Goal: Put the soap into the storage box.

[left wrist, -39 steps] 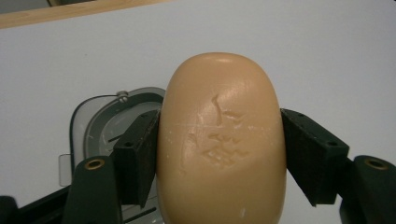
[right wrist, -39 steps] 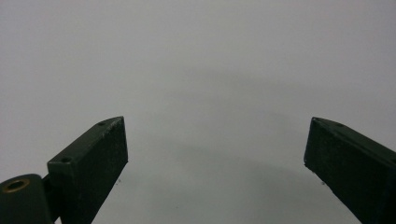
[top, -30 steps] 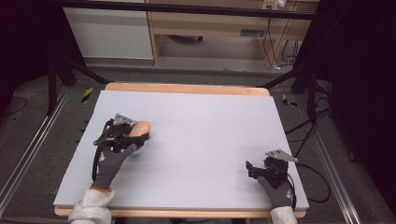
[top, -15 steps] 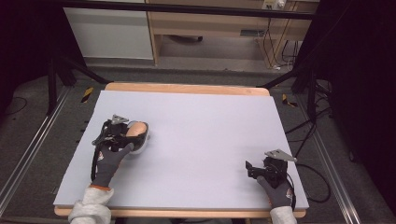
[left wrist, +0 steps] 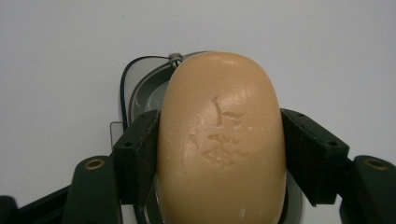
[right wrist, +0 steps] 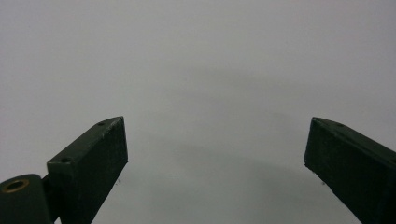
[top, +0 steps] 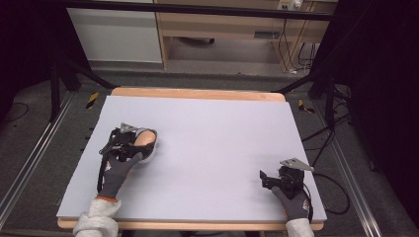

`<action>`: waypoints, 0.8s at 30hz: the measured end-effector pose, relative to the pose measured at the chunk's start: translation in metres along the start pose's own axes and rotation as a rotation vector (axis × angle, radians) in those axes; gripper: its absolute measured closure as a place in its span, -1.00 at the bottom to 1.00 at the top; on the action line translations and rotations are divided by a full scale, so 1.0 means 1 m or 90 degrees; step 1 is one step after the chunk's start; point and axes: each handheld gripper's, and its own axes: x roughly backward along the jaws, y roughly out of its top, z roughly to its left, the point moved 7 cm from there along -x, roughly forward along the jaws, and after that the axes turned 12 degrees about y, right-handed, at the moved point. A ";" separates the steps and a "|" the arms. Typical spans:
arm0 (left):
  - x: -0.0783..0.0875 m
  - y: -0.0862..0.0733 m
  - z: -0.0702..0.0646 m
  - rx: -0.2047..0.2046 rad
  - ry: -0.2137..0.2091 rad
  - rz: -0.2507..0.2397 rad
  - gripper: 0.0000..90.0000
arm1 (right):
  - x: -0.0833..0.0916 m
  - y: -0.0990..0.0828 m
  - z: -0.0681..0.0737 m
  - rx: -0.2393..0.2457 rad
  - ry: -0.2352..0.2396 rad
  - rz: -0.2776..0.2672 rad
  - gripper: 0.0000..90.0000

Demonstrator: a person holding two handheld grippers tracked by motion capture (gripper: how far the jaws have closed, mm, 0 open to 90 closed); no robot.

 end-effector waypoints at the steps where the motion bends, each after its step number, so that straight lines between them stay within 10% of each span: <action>1: 0.000 0.000 0.000 0.000 0.000 0.000 -0.29 | 0.000 0.000 0.000 0.000 0.001 0.000 -0.86; 24: 0.003 0.001 -0.005 0.000 0.003 -0.016 -0.30 | 0.001 0.000 0.000 0.000 0.002 -0.002 -0.86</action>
